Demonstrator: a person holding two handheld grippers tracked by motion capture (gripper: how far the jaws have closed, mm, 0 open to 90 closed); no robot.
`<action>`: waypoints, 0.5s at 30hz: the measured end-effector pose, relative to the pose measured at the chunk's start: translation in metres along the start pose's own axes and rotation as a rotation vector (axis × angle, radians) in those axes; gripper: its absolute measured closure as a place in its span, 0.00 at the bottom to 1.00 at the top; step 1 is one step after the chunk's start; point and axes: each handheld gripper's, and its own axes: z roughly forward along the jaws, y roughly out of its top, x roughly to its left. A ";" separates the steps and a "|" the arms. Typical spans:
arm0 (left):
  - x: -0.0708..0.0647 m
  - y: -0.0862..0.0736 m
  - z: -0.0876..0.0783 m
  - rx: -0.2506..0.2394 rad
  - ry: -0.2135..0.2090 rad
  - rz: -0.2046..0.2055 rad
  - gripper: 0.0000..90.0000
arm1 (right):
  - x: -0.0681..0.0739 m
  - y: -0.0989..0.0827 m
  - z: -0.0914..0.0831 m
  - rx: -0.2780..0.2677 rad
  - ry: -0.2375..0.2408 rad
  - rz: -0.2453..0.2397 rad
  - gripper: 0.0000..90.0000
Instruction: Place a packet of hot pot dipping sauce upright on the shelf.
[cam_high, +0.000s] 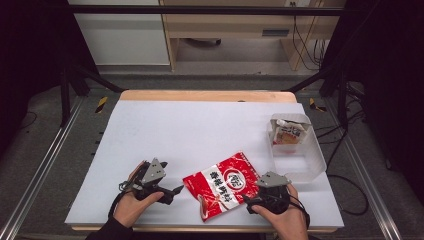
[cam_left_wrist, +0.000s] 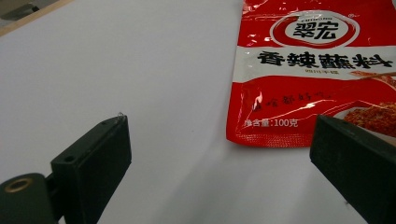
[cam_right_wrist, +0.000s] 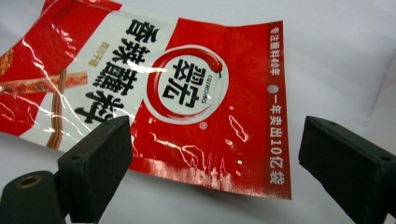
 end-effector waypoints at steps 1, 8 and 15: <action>-0.001 0.001 0.001 0.001 -0.001 0.001 0.07 | 0.000 -0.001 0.000 0.003 0.001 0.005 0.11; -0.006 0.003 0.007 0.016 -0.010 0.017 0.08 | -0.006 -0.009 0.001 0.028 0.022 0.025 0.11; -0.006 0.002 0.006 0.010 -0.017 0.015 0.08 | -0.010 -0.011 0.001 0.033 0.026 0.054 0.10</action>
